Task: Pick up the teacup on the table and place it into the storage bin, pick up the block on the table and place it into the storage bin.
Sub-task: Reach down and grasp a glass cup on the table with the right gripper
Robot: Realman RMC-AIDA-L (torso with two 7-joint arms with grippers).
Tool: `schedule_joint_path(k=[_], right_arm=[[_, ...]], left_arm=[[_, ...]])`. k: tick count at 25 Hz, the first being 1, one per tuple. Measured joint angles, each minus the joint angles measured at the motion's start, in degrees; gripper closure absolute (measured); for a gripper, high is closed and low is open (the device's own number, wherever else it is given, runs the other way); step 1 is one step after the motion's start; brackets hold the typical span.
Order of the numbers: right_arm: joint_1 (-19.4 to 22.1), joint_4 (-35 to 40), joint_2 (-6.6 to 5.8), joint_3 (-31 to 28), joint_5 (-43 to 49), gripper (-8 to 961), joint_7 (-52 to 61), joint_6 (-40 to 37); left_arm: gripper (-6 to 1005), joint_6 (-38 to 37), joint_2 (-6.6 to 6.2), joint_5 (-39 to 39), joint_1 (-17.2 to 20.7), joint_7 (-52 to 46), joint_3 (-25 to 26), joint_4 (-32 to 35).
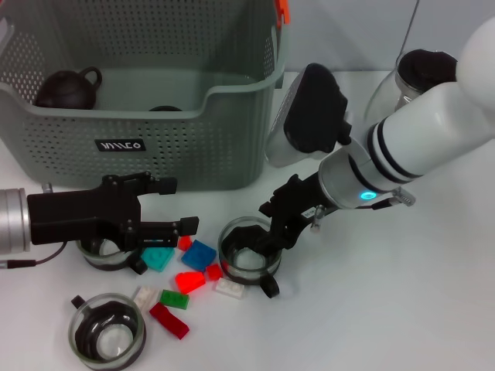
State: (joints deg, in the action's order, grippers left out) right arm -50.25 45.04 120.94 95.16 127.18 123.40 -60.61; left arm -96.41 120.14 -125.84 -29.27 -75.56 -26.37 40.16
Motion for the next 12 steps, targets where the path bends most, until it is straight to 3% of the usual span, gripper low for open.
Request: schedule_joint_path(k=[12], right_arm=[[-0.06, -1.15, 0.10, 3.76, -1.32, 268, 0.00, 3.95]], left_arm=[[138, 0.09, 0.04, -0.02, 0.20, 0.59, 0.00, -0.09]])
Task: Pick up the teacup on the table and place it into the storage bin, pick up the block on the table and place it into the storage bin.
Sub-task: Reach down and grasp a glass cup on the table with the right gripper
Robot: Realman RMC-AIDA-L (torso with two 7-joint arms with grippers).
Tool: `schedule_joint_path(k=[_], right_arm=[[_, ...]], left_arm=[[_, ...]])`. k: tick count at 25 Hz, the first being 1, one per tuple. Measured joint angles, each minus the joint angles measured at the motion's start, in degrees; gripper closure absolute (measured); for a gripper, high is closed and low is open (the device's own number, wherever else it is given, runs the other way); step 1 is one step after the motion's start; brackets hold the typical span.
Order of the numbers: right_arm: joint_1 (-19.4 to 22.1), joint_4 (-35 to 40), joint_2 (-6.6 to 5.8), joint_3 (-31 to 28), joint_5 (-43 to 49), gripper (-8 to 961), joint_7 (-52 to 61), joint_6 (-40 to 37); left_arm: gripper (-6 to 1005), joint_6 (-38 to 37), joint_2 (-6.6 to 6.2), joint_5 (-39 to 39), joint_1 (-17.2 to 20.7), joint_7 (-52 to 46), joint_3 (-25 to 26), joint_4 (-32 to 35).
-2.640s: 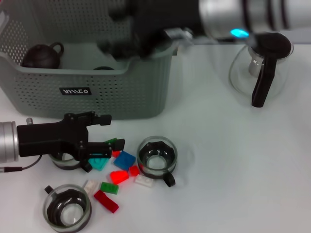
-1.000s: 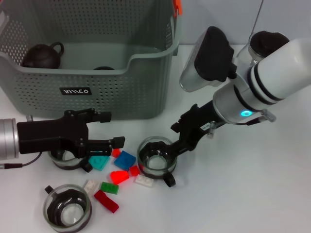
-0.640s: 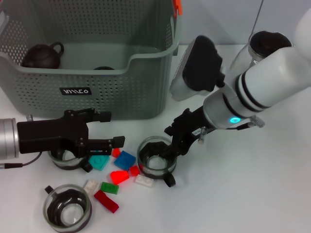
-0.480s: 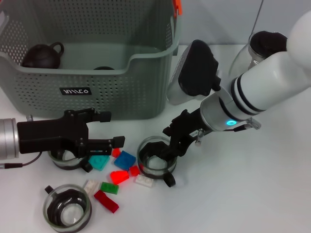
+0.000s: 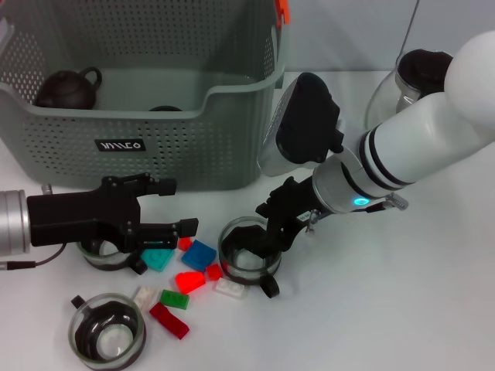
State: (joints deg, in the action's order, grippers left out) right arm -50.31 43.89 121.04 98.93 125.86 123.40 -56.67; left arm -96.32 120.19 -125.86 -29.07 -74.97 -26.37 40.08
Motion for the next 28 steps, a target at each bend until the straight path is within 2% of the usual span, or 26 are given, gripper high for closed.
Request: schedule_joint_path(k=[7, 18, 23, 28], right_arm=[[0.02, -0.83, -0.01, 2.52, -1.35, 267, 0.00, 1.94], [-0.04, -1.45, -0.06, 2.82, -1.41, 273, 1.30, 2.27], [-0.08, -1.22, -0.19, 2.94, -1.41, 430, 1.34, 1.18], [-0.14, -1.10, -0.19, 2.86, -1.40, 634, 1.43, 0.58]], left_arm=[[138, 0.00, 0.05, 0.05, 0.15, 0.00, 0.00, 0.00], [138, 0.00, 0.14, 0.04, 0.16, 0.00, 0.00, 0.00], [138, 0.00, 0.14, -0.03, 0.26, 0.00, 0.00, 0.00], [139, -0.01, 0.14, -0.10, 0.33, 0.00, 0.16, 0.00]])
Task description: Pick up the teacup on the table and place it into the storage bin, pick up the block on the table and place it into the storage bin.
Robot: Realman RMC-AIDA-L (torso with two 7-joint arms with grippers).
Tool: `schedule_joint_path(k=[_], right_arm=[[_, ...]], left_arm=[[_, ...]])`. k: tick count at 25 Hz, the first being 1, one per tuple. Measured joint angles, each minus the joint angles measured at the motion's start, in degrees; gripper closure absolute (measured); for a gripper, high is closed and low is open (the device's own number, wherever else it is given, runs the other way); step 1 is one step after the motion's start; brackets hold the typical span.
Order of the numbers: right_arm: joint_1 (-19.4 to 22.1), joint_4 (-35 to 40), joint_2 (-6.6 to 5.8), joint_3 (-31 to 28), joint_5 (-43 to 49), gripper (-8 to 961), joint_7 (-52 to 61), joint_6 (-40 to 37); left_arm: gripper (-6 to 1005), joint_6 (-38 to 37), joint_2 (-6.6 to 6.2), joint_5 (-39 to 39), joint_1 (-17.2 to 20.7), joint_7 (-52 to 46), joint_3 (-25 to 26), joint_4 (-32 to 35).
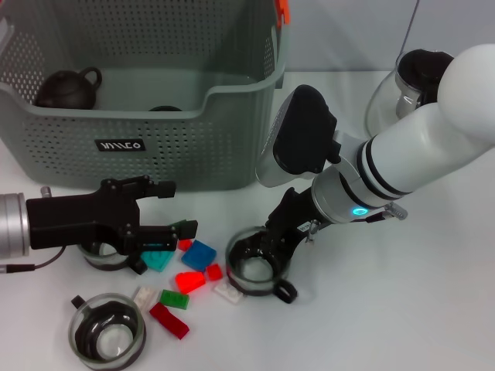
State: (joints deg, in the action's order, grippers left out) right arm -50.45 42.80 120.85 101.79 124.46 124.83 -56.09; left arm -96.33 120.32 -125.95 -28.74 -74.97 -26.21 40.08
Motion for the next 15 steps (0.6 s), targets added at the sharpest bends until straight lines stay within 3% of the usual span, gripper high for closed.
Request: schedule_joint_path(k=[1, 3, 10, 15], right_arm=[[0.00, 0.09, 0.00, -0.07, 0.00, 675, 0.04, -0.04], [0.00, 0.17, -0.01, -0.25, 0.00, 892, 0.07, -0.11], [2.05, 4.07, -0.66, -1.75, 0.54, 892, 0.87, -1.95], [7.88, 15.87, -1.20, -11.08, 4.99, 892, 1.18, -12.86]], left_arm=[[139, -0.02, 0.00, -0.03, 0.03, 0.00, 0.00, 0.00], [139, -0.08, 0.00, -0.07, 0.03, 0.00, 0.02, 0.00], [139, -0.47, 0.00, -0.06, 0.09, 0.00, 0.15, 0.03], [139, -0.63, -0.05, 0.10, 0.09, -0.03, 0.22, 0.23]])
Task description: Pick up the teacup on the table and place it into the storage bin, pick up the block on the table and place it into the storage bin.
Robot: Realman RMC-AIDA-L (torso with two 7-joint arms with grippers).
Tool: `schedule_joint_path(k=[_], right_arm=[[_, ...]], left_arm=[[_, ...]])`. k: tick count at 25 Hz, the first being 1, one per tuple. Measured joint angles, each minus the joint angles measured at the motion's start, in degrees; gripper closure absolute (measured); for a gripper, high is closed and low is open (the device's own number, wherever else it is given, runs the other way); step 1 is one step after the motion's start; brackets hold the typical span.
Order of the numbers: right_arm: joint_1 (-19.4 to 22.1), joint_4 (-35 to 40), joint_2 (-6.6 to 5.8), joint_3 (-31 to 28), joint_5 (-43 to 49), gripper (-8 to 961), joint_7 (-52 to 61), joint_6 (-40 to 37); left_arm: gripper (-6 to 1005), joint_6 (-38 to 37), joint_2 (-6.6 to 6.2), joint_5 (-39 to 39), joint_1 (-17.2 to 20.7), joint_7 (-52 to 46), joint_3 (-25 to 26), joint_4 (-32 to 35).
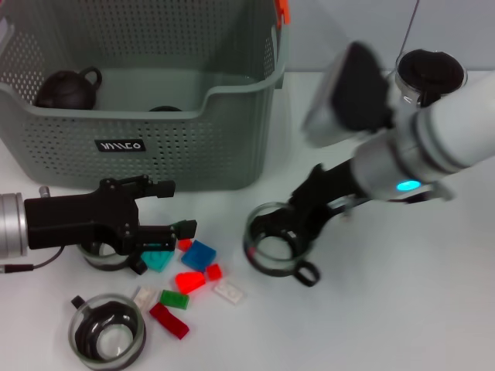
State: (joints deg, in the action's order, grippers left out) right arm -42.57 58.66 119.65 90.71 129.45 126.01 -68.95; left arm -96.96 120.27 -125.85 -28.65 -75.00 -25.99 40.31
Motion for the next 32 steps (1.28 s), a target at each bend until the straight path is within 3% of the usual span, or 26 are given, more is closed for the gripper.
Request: schedule_joint_path(k=[3, 6, 12, 18, 26, 32], right_arm=[[3.17, 9.04, 0.02, -7.54, 1.50, 892, -0.27, -9.28], [3.83, 16.15, 0.05, -16.00, 0.17, 893, -0.82, -17.64], [-0.87, 18.56, 0.28, -27.86, -8.44, 893, -2.34, -22.45], [-8.99, 13.50, 0.51, -29.28, -9.86, 893, -2.25, -9.95], [-25.19, -15.38, 0.43, -27.52, -1.14, 888, -6.35, 16.09], [-29.23, -26.69, 1.17, -18.53, 0.05, 875, -6.64, 33.50]], left_arm=[[139, 0.00, -0.02, 0.03, -0.02, 0.01, 0.01, 0.03], [139, 0.00, -0.04, 0.02, -0.22, 0.03, -0.13, 0.04], [139, 0.30, -0.14, 0.10, -0.56, 0.10, -0.28, -0.11], [138, 0.11, -0.13, 0.18, -0.77, 0.12, -0.37, 0.01], [138, 0.02, -0.13, 0.18, -0.99, 0.12, -0.38, -0.10], [138, 0.02, -0.13, 0.18, -0.98, -0.02, -0.38, -0.07]])
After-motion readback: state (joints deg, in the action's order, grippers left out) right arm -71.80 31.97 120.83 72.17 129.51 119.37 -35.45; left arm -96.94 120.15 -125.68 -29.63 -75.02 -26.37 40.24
